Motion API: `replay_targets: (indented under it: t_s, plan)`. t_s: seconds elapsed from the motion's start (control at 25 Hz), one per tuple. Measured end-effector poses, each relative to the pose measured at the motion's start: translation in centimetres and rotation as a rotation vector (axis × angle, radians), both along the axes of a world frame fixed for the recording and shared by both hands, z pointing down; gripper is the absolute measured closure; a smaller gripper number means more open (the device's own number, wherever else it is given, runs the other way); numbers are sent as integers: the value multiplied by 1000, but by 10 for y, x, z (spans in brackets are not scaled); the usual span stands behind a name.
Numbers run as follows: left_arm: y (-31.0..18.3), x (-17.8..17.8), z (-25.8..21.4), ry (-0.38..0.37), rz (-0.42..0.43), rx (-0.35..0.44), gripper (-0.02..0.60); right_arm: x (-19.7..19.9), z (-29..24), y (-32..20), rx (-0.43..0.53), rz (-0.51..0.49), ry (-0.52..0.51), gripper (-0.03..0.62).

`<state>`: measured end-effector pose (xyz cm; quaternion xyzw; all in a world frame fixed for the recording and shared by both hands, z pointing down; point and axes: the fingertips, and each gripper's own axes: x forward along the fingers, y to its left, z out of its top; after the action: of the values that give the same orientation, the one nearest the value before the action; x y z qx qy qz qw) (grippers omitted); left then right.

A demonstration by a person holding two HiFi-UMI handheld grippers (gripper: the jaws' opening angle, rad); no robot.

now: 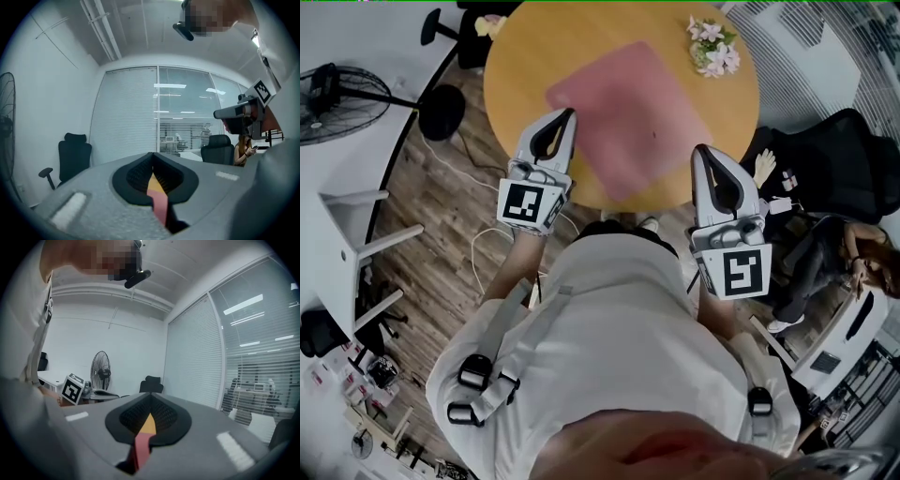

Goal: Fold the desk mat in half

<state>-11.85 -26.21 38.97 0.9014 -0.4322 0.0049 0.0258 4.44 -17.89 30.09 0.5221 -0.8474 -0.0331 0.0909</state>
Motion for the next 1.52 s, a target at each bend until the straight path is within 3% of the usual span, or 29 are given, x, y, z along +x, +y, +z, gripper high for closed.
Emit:
replay_targets:
  t_s: [0.16,1.0,1.52]
  plan:
    - [-12,-6,36,-42,-1,-46,540,-1,-1,-3,4,-5,10,589]
    - [-78,-60,240,-246,-86,-307,500,-13,0,-7,-27,-2,-33,589]
    - [-130,-95,341,-353,-79,-478,477,-15,7,-17,-54,6,-12,589]
